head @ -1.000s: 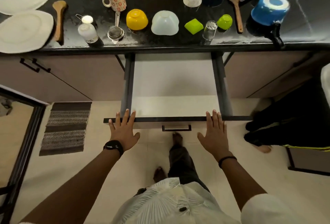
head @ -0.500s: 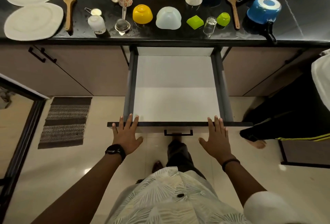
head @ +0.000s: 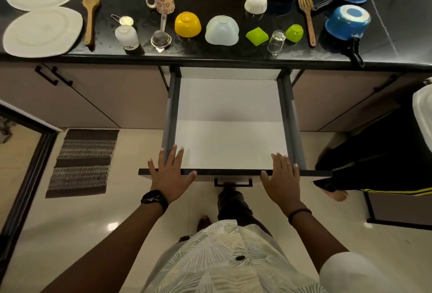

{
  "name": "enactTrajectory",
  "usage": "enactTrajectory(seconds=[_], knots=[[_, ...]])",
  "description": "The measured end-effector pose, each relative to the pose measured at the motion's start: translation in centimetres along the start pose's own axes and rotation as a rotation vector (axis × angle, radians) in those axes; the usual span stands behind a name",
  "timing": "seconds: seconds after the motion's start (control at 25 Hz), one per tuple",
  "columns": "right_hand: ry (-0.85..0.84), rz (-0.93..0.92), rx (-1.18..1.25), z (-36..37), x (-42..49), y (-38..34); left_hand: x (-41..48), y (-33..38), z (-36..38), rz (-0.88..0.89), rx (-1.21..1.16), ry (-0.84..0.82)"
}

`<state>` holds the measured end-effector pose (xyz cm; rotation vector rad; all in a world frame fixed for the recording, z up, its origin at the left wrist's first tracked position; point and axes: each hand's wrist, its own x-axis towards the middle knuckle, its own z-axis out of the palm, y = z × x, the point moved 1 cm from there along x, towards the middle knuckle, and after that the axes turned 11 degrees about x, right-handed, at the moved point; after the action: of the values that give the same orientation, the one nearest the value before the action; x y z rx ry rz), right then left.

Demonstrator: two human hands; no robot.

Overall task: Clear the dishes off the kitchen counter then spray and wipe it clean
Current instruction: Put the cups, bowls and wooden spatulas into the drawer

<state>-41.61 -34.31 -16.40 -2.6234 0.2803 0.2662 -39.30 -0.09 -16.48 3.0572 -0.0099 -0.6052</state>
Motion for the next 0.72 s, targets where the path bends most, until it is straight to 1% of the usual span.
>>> enactTrajectory(seconds=[0.12, 0.24, 0.44, 0.6, 0.72], knots=[[0.036, -0.042, 0.075, -1.6, 4.1, -2.4, 4.1, 1.1, -2.8, 0.027, -0.077, 0.065], [0.086, -0.109, 0.122, -3.3, 9.0, -4.2, 8.8, 2.6, -5.8, 0.059, -0.093, 0.120], [0.158, -0.166, 0.206, -7.5, 19.2, -7.2, 19.1, 5.4, -11.5, 0.131, -0.119, 0.151], [0.218, -0.250, 0.286, -10.4, 28.6, -10.1, 29.6, 7.6, -18.4, 0.244, -0.036, 0.244], [0.179, -0.271, 0.328, -11.3, 34.8, -12.5, 37.4, 9.4, -24.0, 0.294, 0.033, 0.280]])
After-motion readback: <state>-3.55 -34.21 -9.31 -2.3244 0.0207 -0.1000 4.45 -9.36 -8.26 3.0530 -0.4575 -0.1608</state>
